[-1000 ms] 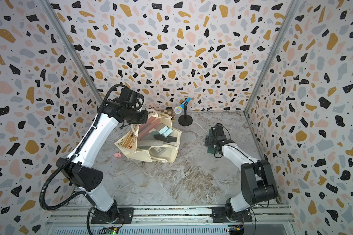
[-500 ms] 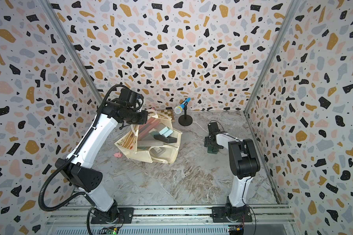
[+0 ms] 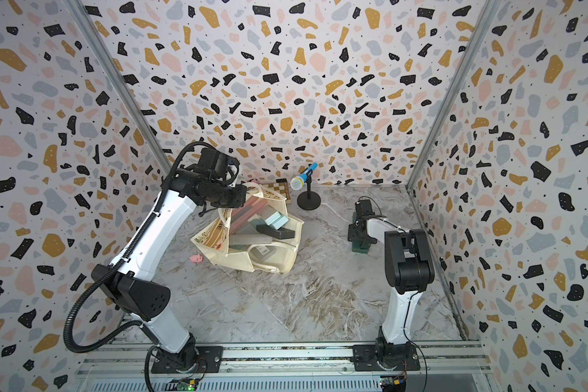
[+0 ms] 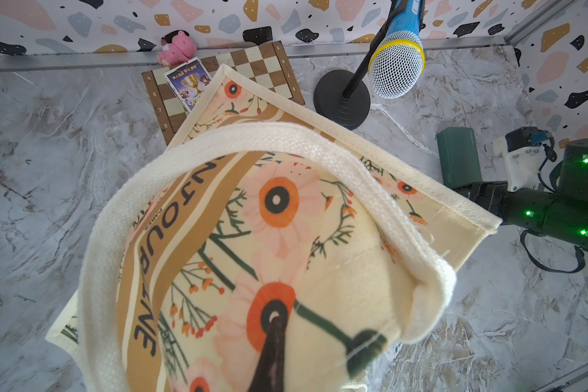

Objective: Take out the pencil case from the canvas bag
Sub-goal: Pick up the pencil case from the center of the board, then place the pencil case at the center of the board.

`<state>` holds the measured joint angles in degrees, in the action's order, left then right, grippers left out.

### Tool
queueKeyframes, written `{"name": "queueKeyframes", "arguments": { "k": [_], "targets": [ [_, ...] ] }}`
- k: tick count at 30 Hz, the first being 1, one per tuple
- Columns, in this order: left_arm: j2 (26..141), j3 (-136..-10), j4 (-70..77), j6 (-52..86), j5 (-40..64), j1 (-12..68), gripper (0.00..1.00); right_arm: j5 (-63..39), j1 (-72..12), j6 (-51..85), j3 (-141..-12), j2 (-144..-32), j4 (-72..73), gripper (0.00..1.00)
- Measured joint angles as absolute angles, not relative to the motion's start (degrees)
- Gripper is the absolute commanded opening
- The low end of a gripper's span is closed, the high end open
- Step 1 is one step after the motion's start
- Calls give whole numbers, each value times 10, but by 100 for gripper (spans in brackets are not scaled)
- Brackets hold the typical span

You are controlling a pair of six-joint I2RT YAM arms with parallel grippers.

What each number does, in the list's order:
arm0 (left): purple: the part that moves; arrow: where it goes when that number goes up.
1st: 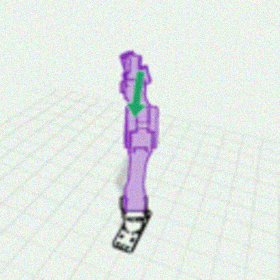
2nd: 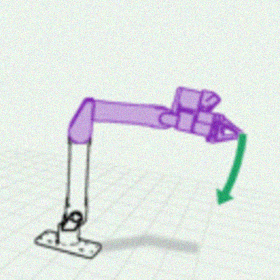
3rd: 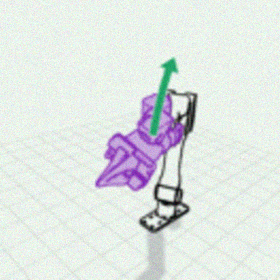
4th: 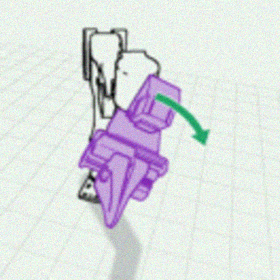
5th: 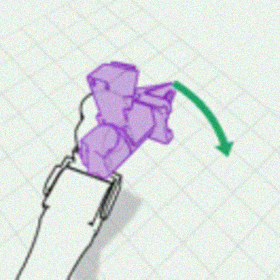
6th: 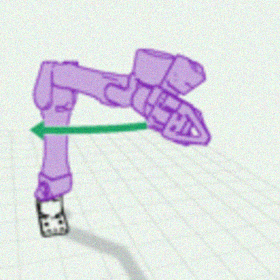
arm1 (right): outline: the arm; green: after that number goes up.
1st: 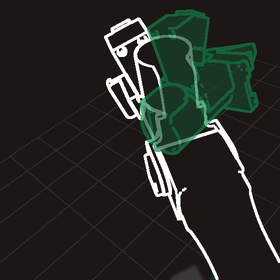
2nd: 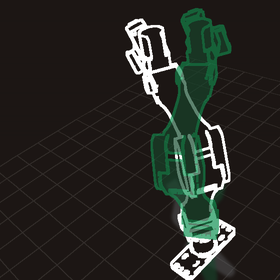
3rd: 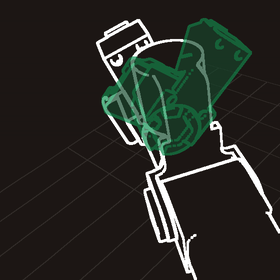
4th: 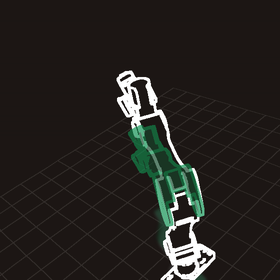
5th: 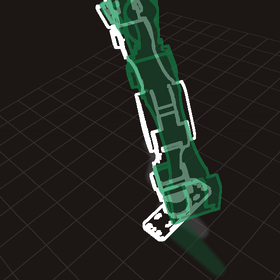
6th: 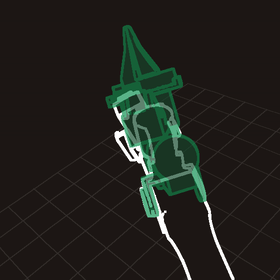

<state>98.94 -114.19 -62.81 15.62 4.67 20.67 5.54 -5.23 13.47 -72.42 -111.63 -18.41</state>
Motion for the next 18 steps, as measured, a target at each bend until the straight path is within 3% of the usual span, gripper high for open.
{"name": "queueKeyframes", "arguments": {
  "k": [18],
  "targets": [
    [976, -1122, -624, 156, 54, 207, 0, 55, 10, -19, -961, -1260, -233, 63]
  ]
}}
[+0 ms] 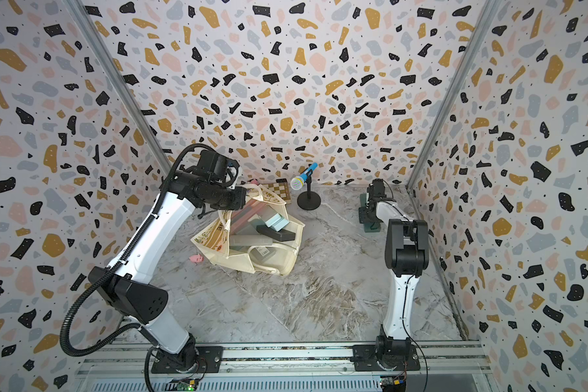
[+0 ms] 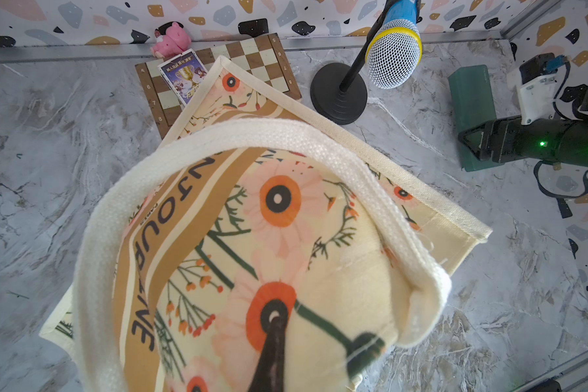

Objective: Take out the pencil case from the canvas bag
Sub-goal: Place the pencil case at the center of the board, then pick up the pencil case from the canvas bag.

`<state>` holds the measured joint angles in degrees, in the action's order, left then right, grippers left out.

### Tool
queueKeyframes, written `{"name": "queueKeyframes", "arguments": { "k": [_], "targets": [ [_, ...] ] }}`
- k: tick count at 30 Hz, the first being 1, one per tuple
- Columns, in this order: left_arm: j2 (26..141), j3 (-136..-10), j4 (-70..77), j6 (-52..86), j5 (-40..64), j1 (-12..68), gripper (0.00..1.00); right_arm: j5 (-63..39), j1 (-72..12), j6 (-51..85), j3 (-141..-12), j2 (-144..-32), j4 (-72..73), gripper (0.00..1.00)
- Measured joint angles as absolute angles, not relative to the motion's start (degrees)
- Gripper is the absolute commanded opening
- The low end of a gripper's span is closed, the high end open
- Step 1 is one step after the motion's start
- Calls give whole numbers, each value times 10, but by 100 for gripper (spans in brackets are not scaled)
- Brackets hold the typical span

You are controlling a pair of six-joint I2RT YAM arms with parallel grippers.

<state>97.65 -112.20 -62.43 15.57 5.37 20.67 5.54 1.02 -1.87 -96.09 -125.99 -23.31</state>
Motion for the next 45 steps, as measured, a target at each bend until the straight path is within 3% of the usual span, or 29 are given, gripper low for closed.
{"name": "queueKeyframes", "arguments": {
  "k": [8, 12, 17, 23, 30, 38, 45],
  "targets": [
    [976, -1122, -623, 156, 55, 202, 0, 29, 32, -30, -1007, -1297, -262, 68],
    [976, -1121, -621, 156, 56, 201, 0, 27, 33, -30, -1007, -1298, -265, 86],
    [976, -1121, -621, 156, 55, 201, 0, 21, 33, -26, -1009, -1298, -266, 97],
    [976, -1120, -618, 156, 64, 196, 0, 30, 27, 6, -978, -1262, -245, 96],
    [976, -1120, -615, 157, 81, 188, 0, 77, -11, 70, -865, -1053, -171, 95],
    [977, -1131, -619, 164, 102, 188, 0, 114, -134, 125, -719, -840, -52, 92],
    [981, -1143, -625, 166, 118, 188, 0, 107, -265, 141, -623, -770, -12, 89]
  ]
}}
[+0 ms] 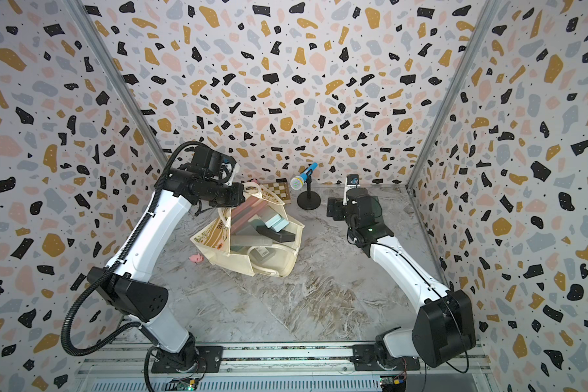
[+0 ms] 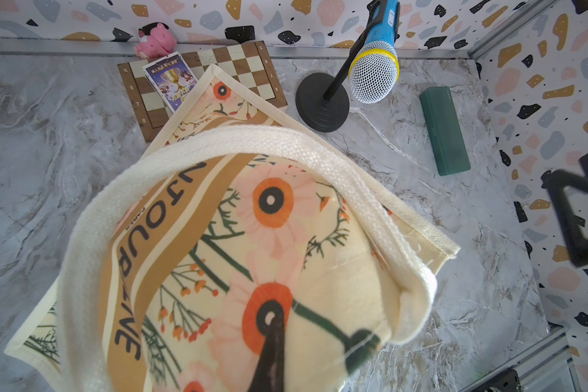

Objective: Take out the pencil case from the canvas bag
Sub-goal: Pick up the pencil case from the canvas bag.

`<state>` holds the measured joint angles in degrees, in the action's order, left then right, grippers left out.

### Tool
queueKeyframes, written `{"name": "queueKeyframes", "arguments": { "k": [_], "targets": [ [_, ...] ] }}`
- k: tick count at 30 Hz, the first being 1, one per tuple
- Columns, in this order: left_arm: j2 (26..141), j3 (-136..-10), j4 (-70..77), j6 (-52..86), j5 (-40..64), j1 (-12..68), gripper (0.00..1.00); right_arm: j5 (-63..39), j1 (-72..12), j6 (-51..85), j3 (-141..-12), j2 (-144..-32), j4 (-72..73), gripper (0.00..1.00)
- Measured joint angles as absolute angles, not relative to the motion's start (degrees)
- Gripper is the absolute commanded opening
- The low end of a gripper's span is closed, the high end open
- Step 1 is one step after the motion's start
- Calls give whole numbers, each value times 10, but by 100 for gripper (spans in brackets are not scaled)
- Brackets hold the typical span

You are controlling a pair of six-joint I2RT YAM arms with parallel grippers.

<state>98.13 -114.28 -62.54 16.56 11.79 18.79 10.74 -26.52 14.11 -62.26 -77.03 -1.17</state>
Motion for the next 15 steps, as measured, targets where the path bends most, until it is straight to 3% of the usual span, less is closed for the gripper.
{"name": "queueKeyframes", "arguments": {
  "k": [10, 15],
  "targets": [
    [976, -1112, -599, 156, 175, 183, 0, 120, -515, 139, -572, -719, 0, 81],
    [964, -1094, -590, 154, 192, 183, 0, 118, -569, 134, -572, -734, -13, 78]
  ]
}}
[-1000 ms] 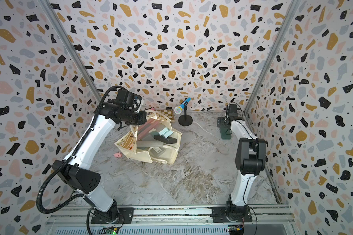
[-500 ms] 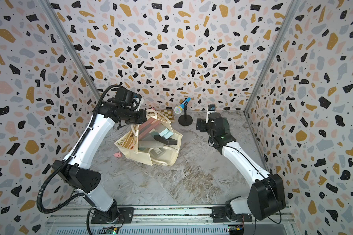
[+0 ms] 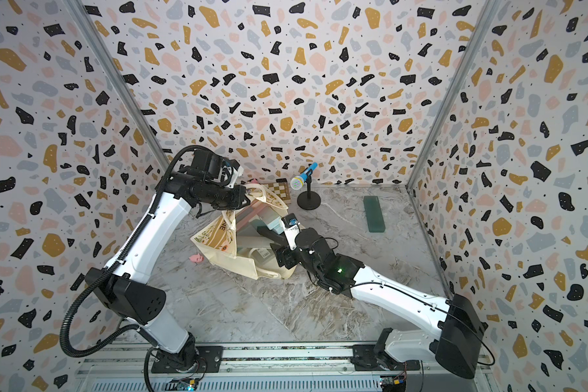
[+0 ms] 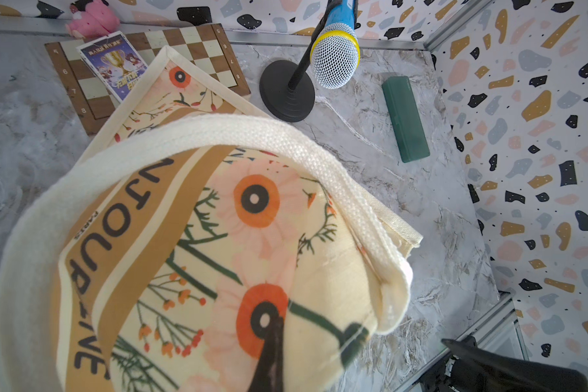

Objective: Take out the pencil case from the canvas bag
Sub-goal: Pick up the pencil case from the canvas bag.

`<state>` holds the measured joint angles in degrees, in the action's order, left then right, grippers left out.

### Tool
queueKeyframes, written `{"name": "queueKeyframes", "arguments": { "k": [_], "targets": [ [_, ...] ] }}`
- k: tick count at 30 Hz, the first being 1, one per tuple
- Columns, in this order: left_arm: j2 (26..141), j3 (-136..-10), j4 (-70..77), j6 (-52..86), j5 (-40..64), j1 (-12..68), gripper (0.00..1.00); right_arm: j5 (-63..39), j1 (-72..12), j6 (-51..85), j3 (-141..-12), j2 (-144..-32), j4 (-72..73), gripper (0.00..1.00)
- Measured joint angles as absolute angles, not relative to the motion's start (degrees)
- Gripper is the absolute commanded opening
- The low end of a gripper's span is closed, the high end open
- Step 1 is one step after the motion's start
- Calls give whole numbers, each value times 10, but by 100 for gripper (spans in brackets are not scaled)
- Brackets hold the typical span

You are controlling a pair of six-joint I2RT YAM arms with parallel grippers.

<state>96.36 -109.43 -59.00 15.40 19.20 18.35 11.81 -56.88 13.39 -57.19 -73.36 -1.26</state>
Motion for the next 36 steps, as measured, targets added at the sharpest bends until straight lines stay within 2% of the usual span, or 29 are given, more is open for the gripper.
{"name": "queueKeyframes", "arguments": {
  "k": [8, 26, 32, 36],
  "targets": [
    [949, -1083, -586, 141, 192, 181, 0, 119, -572, 83, -576, -828, -52, 76],
    [942, -1078, -581, 139, 201, 176, 0, 133, -521, -160, -631, -920, -34, 79],
    [942, -1078, -582, 138, 205, 176, 0, 151, -521, -198, -658, -970, -34, 75],
    [942, -1078, -583, 138, 205, 176, 0, 158, -518, -214, -668, -992, -35, 70]
  ]
}}
